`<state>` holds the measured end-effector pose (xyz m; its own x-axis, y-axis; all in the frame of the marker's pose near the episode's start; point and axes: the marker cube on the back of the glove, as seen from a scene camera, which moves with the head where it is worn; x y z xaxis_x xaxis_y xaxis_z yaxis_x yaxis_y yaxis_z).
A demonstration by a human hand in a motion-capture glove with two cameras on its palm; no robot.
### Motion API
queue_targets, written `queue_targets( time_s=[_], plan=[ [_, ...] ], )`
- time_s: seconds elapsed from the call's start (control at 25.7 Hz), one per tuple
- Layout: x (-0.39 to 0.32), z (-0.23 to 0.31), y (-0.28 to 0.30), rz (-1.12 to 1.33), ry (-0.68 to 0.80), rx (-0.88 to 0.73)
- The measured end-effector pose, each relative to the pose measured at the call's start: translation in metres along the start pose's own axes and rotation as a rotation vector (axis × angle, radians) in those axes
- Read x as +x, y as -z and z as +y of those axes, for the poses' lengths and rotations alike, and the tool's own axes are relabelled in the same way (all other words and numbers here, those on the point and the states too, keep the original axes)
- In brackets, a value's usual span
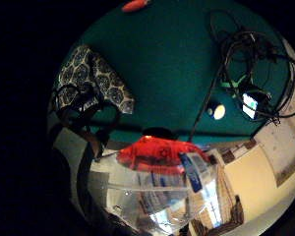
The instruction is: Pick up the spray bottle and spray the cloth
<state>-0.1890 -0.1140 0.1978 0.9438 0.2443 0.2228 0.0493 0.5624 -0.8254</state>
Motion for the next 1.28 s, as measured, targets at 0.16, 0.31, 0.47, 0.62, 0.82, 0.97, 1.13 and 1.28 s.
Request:
queue_targets(
  time_s=[0.16, 0.31, 0.47, 0.62, 0.82, 0.97, 1.13, 1.28],
  plan=[
    [-0.001, -0.01, -0.014, 0.033, -0.027, -0.043],
    [-0.003, -0.018, -0.03, 0.05, -0.054, -0.088],
    [-0.003, -0.028, -0.046, 0.087, -0.089, -0.129],
    [-0.002, -0.037, -0.064, 0.129, -0.123, -0.161],
    [0.002, -0.042, -0.077, 0.158, -0.148, -0.196],
    [0.005, -0.043, -0.081, 0.172, -0.156, -0.206],
    [0.007, -0.041, -0.079, 0.178, -0.157, -0.202],
    [0.002, -0.038, -0.07, 0.146, -0.13, -0.168]
  ],
)
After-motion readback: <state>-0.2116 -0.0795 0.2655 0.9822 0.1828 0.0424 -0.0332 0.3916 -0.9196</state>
